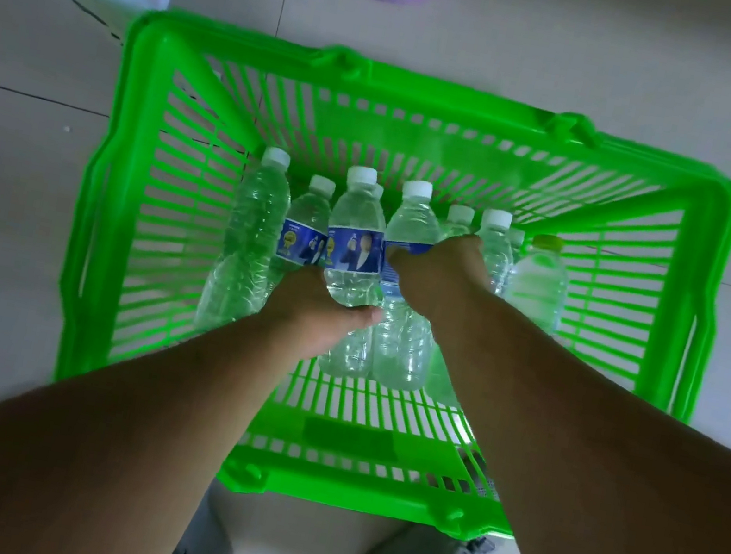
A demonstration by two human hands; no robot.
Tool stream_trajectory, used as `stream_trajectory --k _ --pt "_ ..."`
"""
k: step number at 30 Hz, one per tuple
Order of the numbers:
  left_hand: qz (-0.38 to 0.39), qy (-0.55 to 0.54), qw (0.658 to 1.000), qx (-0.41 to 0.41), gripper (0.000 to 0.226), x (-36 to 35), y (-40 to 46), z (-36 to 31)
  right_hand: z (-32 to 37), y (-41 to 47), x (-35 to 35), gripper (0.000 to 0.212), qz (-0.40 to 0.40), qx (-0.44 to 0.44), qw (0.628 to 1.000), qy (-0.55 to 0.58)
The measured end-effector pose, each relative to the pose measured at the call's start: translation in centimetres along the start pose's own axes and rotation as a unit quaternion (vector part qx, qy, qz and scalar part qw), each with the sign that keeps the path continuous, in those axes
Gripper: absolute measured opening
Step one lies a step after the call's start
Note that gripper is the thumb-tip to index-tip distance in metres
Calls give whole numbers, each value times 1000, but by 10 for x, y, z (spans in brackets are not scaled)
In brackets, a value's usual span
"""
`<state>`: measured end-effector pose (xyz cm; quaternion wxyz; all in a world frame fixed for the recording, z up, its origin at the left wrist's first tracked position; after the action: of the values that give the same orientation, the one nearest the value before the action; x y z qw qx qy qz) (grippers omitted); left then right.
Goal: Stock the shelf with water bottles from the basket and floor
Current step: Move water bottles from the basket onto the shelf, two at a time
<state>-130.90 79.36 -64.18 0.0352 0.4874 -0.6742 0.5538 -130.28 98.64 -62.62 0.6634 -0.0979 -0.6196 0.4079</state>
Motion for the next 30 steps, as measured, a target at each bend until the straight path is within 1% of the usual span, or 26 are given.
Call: stream_trajectory --k 2,4,5,6,7,9,11,13,14,17,20,25,28,30 --pt "17 -30 999 31 66 -5 2 7 4 -1 -2 65 30 19 999 -15" --pt "16 -42 997 59 81 -1 2 15 7 -3 -3 59 57 46 996 -42" --pt "16 -47 996 69 86 1 0 20 8 -6 -3 59 64 52 996 -40" --pt "18 -53 996 75 86 3 -2 24 6 -8 -2 60 69 48 996 -19" --pt "21 -63 995 76 81 6 -6 27 3 -11 -2 59 72 34 997 17" --pt "18 -82 994 72 67 15 -18 30 0 -18 1 52 67 26 995 65" --pt "11 -95 993 63 53 25 -31 29 -2 -28 7 46 58 33 994 89" --pt "3 -108 993 52 35 41 -46 23 1 -39 20 41 38 46 992 113" --pt "-2 -118 992 46 32 49 -55 19 6 -46 30 38 24 57 991 120" --pt "-31 -147 989 14 27 80 -83 6 24 -71 64 28 7 94 984 148" --pt "-45 -200 979 -16 26 118 -118 -16 43 -104 109 21 1 118 975 188" --pt "-55 -252 964 -58 29 199 -193 -64 85 -184 207 25 -12 169 955 245" --pt "-75 -255 959 -99 29 256 -245 -94 111 -244 273 31 -37 212 942 258" --pt "-80 -259 955 -117 31 292 -282 -112 124 -286 310 35 -36 230 937 261"
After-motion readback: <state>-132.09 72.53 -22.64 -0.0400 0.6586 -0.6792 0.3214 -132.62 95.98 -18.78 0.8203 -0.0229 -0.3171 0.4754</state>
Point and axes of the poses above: each hand's wrist, its own y-axis towards the middle knuckle, its own x-axis out of the back of the hand, z = x × y, the point moved 10 cm from there along y, towards the middle knuckle, and after that the axes turned 14 degrees about -z, right-handed, at the moved point
